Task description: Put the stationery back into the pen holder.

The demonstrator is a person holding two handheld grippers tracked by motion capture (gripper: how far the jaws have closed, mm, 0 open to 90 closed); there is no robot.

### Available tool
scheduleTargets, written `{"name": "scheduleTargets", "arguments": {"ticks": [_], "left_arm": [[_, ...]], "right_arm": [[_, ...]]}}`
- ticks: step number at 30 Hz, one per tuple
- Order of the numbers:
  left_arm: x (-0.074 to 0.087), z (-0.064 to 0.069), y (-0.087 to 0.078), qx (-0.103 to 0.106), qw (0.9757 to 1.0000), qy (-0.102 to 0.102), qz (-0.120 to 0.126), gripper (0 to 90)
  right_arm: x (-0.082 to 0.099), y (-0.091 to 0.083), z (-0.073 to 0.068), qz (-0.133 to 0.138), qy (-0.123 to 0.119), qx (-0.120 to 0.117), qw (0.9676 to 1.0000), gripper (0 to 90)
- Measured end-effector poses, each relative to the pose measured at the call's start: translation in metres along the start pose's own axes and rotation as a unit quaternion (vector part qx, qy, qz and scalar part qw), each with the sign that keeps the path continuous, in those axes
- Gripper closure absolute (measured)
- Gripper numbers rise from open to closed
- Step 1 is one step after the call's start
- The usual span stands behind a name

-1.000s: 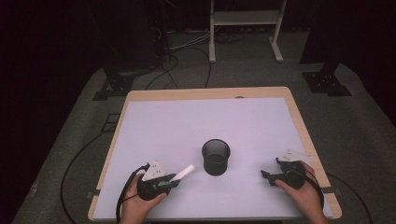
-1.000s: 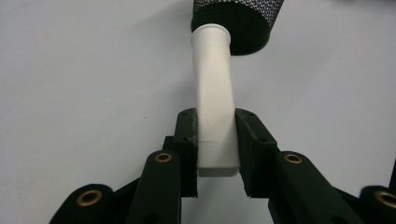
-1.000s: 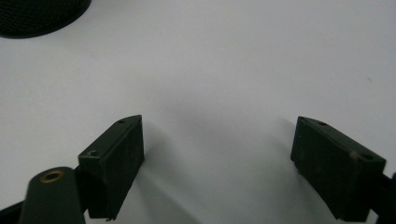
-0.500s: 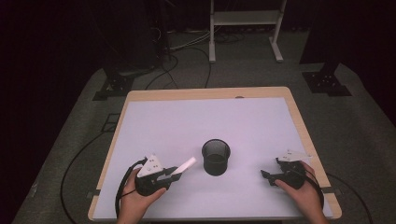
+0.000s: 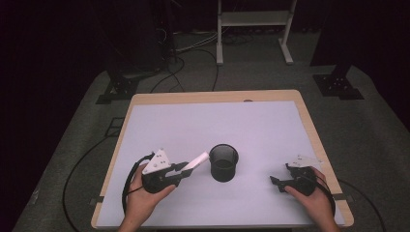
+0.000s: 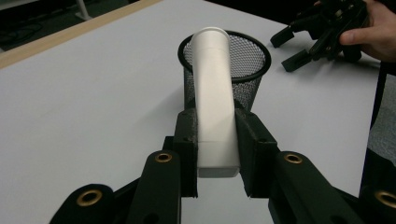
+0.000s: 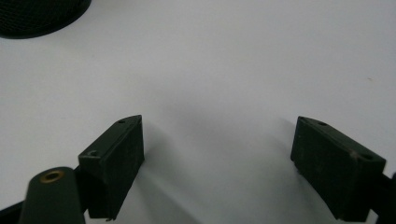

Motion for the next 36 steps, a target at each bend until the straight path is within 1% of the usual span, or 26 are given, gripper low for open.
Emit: {"name": "scheduleTargets", "arguments": {"ticks": [5, 11, 13, 16, 20, 36], "left_arm": [[-0.011, -0.001, 0.003, 0.007, 0.9999, 0.005, 0.008, 71.0], [-0.023, -0.003, 0.006, 0.012, 0.9998, 0.013, 0.012, 71.0], [-0.029, -0.004, 0.008, 0.016, 0.9996, 0.015, 0.016, 71.0], [-0.035, -0.005, 0.010, 0.018, 0.9995, 0.021, 0.017, 71.0], [-0.043, -0.007, 0.015, 0.024, 0.9993, 0.022, 0.018, 71.0], [-0.065, -0.012, 0.030, 0.038, 0.9986, 0.032, 0.018, 71.0]], "right_arm": [[0.000, 0.000, 0.000, 0.000, 0.000, 0.000, 1.0000, 16.1], [0.000, 0.000, 0.000, 0.000, -0.001, 0.000, 1.0000, 16.2], [0.000, 0.000, 0.000, 0.000, -0.001, 0.000, 1.0000, 16.2], [0.000, 0.000, 0.000, 0.000, -0.001, 0.000, 1.0000, 16.2], [0.000, 0.000, 0.000, 0.000, 0.000, 0.000, 1.0000, 16.2], [0.000, 0.000, 0.000, 0.000, -0.001, 0.000, 1.0000, 16.2]]}}
Point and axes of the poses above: each handheld gripper's, and its own axes: y roughly forward along the jaws, x roughly out of its underside, z roughly to its right, the point moved 1 cm from there along y, roughly forward along the jaws, and after that the axes turned 14 degrees about -z, right-handed, at the moved point
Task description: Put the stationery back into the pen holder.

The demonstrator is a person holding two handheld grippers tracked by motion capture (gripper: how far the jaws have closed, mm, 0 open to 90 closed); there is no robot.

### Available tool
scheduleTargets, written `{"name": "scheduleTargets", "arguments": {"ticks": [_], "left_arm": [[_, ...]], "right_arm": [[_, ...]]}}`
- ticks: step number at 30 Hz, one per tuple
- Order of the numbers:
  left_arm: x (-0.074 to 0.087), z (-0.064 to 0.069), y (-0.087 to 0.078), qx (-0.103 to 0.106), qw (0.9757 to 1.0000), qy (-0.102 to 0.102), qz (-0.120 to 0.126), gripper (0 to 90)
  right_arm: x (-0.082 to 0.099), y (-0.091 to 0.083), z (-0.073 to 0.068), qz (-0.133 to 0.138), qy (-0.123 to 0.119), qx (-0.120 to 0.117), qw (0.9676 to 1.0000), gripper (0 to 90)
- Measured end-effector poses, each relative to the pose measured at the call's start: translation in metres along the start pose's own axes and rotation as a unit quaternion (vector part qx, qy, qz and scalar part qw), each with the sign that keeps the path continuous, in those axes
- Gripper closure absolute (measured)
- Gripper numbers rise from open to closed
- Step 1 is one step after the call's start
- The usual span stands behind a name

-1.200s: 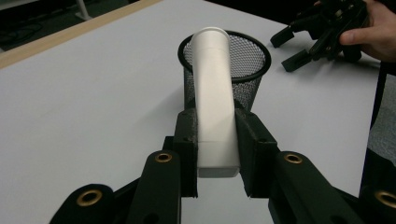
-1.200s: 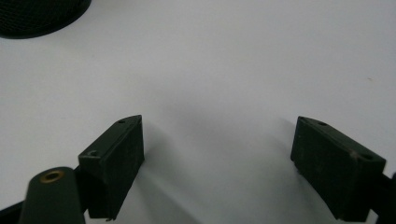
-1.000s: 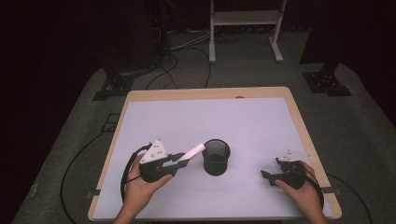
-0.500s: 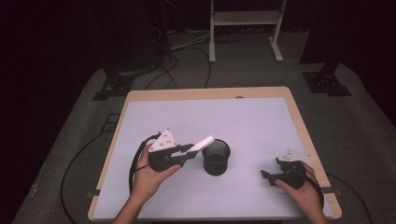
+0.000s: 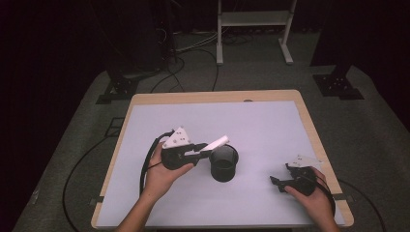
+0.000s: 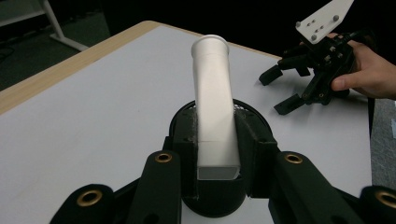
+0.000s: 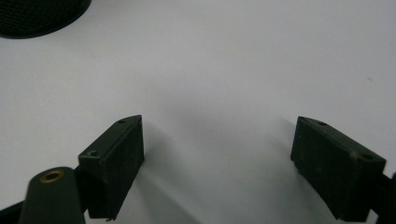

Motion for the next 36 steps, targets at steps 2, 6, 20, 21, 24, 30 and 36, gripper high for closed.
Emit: {"name": "scheduleTargets", "arguments": {"ticks": [2, 6, 20, 21, 24, 30, 36], "left_arm": [[-0.002, -0.001, 0.003, 0.002, 1.0000, 0.001, -0.002, 71.0], [-0.003, -0.002, 0.009, 0.006, 1.0000, 0.000, -0.007, 71.0], [-0.003, -0.005, 0.018, 0.010, 0.9998, -0.004, -0.015, 71.0], [-0.003, -0.005, 0.018, 0.010, 0.9998, -0.004, -0.015, 71.0], [-0.003, -0.006, 0.019, 0.012, 0.9998, -0.005, -0.015, 71.0], [-0.005, -0.006, 0.021, 0.014, 0.9998, -0.006, -0.013, 71.0], [-0.008, -0.006, 0.023, 0.014, 0.9998, -0.003, -0.016, 71.0]], "right_arm": [[0.000, 0.000, 0.000, 0.000, 0.000, 0.000, 1.0000, 16.1], [0.000, 0.000, 0.000, 0.000, 0.000, 0.000, 1.0000, 16.2], [0.000, 0.000, 0.000, 0.000, 0.001, 0.000, 1.0000, 16.2], [0.000, 0.000, 0.000, 0.000, 0.001, 0.000, 1.0000, 16.1], [0.000, 0.000, 0.000, 0.000, 0.000, 0.000, 1.0000, 16.2], [0.000, 0.000, 0.000, 0.000, 0.000, 0.000, 1.0000, 16.2], [0.000, 0.000, 0.000, 0.000, 0.001, 0.000, 1.0000, 16.2]]}}
Point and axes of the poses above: each handheld gripper's, and its own axes: y roughly forward along the jaws, x roughly out of its underside, z roughly to its right, the point moved 1 cm from there along y, roughly forward along the jaws, and after that the axes turned 14 degrees about -z, right-handed, at the moved point
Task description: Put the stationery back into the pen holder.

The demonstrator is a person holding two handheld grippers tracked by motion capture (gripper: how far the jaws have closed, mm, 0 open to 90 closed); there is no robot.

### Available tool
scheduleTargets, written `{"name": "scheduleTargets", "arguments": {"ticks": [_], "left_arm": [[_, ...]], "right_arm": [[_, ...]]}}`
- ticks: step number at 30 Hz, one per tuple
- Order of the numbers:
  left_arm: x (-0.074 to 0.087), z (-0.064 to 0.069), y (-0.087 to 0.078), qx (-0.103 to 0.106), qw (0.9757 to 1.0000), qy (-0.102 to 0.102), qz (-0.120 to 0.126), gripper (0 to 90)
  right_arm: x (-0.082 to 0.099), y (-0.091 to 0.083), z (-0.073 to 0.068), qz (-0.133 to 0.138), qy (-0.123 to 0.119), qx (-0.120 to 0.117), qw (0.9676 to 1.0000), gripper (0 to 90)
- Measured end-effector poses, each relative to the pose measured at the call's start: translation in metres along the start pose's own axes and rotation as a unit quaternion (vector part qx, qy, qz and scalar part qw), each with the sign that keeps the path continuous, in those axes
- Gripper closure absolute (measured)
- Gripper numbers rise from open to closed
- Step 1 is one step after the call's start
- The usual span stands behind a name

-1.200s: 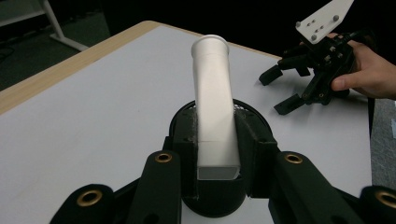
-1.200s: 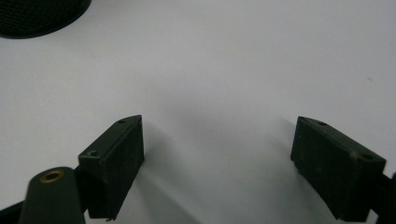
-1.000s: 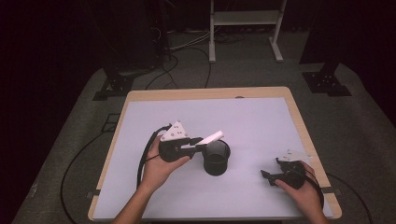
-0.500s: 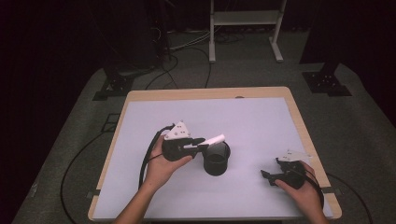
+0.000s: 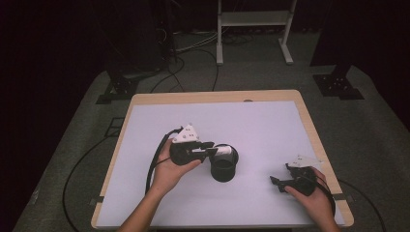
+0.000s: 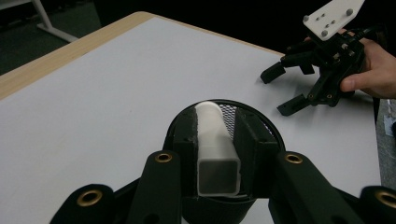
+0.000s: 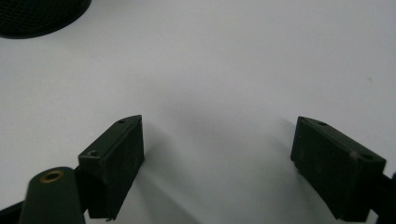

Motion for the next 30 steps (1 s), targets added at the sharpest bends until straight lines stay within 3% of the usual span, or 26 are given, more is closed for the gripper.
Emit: {"name": "scheduleTargets", "arguments": {"ticks": [22, 30], "left_arm": [[-0.008, -0.002, 0.022, 0.016, 0.9998, 0.000, -0.014, 71.0], [-0.007, -0.003, 0.040, 0.025, 0.9989, -0.001, -0.039, 71.0]], "right_arm": [[0.000, 0.000, 0.000, -0.001, 0.001, 0.000, 1.0000, 16.2], [0.000, 0.000, 0.000, 0.000, 0.002, 0.000, 1.0000, 16.1]]}}
Point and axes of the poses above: each handheld gripper's, and its own axes: y roughly forward along the jaws, x roughly out of its underside, z roughly to its right, the point moved 1 cm from there along y, roughly forward along the jaws, and after that the axes turned 14 degrees about -z, right-handed, at the moved point
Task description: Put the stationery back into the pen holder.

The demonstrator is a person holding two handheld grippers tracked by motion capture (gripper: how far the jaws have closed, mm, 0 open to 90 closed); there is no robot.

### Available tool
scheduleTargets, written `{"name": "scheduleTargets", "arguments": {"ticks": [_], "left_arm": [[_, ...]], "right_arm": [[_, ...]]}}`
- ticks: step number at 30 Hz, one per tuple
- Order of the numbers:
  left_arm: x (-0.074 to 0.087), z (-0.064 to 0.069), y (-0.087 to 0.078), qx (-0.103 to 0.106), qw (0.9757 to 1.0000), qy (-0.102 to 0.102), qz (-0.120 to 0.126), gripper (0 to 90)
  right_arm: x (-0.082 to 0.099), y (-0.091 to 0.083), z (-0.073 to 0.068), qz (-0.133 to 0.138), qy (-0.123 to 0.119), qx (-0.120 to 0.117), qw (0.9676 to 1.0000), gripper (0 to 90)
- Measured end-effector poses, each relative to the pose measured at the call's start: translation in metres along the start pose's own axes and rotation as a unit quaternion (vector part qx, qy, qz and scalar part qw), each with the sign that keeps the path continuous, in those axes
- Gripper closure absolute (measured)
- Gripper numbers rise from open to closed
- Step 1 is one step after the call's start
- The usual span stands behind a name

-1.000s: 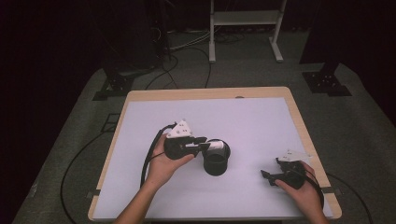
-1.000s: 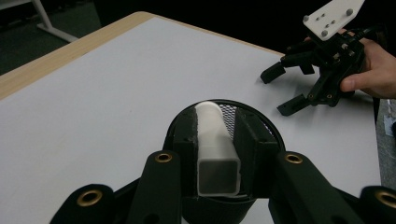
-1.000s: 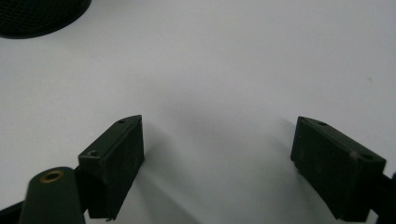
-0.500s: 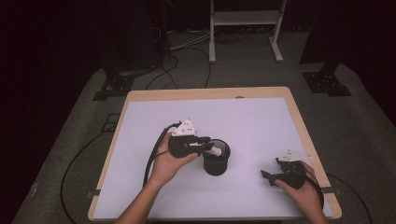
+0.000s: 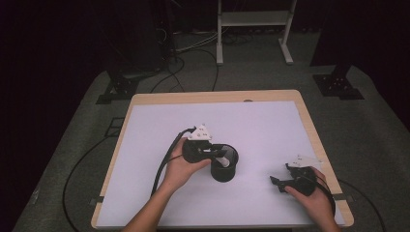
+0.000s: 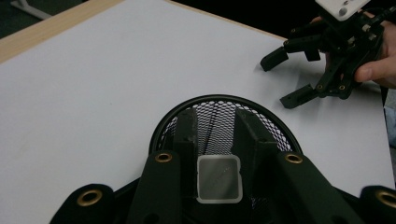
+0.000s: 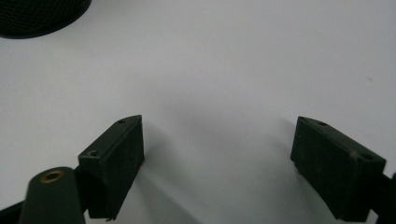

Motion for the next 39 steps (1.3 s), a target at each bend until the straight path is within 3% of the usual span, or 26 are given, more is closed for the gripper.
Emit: {"name": "scheduleTargets", "arguments": {"ticks": [12, 28, 39], "left_arm": [[0.003, 0.001, 0.015, 0.005, 0.9999, 0.001, -0.016, 71.0], [0.003, 0.002, 0.016, 0.002, 1.0000, 0.000, -0.009, 69.9], [-0.001, 0.005, 0.009, -0.014, 0.9999, -0.001, 0.007, 50.6]], "right_arm": [[0.000, 0.000, 0.000, 0.000, -0.001, 0.000, 1.0000, 16.2], [0.000, 0.000, 0.000, 0.000, -0.001, 0.000, 1.0000, 16.2], [0.000, 0.000, 0.000, 0.000, -0.001, 0.000, 1.0000, 16.1]]}}
Point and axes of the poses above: each handheld gripper's, and its own axes: y roughly forward along the jaws, x roughly out of its underside, z roughly to its right, the point moved 1 cm from there along y, roughly forward along the jaws, and after that the axes turned 14 degrees about -z, right-handed, at the moved point
